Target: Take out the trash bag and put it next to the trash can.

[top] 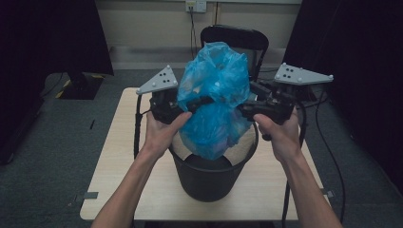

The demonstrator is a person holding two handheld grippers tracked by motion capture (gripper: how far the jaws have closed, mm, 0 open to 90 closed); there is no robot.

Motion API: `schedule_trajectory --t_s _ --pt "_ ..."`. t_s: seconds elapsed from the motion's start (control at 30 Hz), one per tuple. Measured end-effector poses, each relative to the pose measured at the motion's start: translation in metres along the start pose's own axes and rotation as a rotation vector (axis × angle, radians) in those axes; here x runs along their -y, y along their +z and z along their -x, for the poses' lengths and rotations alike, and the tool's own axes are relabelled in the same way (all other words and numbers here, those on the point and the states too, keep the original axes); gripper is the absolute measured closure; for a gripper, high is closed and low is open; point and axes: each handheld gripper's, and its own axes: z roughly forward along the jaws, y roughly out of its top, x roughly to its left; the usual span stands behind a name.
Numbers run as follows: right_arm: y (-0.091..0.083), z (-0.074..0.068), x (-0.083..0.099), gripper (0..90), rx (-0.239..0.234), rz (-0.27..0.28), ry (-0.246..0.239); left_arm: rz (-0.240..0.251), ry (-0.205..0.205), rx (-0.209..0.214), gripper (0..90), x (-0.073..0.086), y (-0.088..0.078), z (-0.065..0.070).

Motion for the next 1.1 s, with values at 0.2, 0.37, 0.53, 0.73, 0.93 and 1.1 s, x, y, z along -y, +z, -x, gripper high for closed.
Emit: schedule_trajectory --t_s 0.2,0.37,0.53,0.73,0.93,1.1 --pt "0.011 0.002 0.011 13.2 -0.067 -0.059 0.018 0.011 -0.010 0.020 87.6 -0.005 0.006 0.003" --pt "0.032 -0.005 0.022 6.8 -0.030 -0.147 -0.033 0.015 -0.015 0.063 87.7 -0.009 0.014 0.009" --pt "0.040 0.003 0.027 7.0 -0.020 -0.127 -0.033 0.038 -0.043 0.114 87.9 -0.016 0.017 0.009" --pt "0.046 0.011 0.029 34.5 -0.035 -0.097 -0.022 0.041 -0.048 0.131 88.0 -0.016 0.025 0.011" --pt "0.044 0.013 0.032 71.6 -0.093 -0.095 -0.020 0.051 -0.059 0.152 84.1 -0.012 0.025 0.010" --pt "0.042 0.015 0.030 81.6 -0.080 -0.088 -0.013 0.042 -0.013 0.089 64.1 -0.017 0.020 0.016"
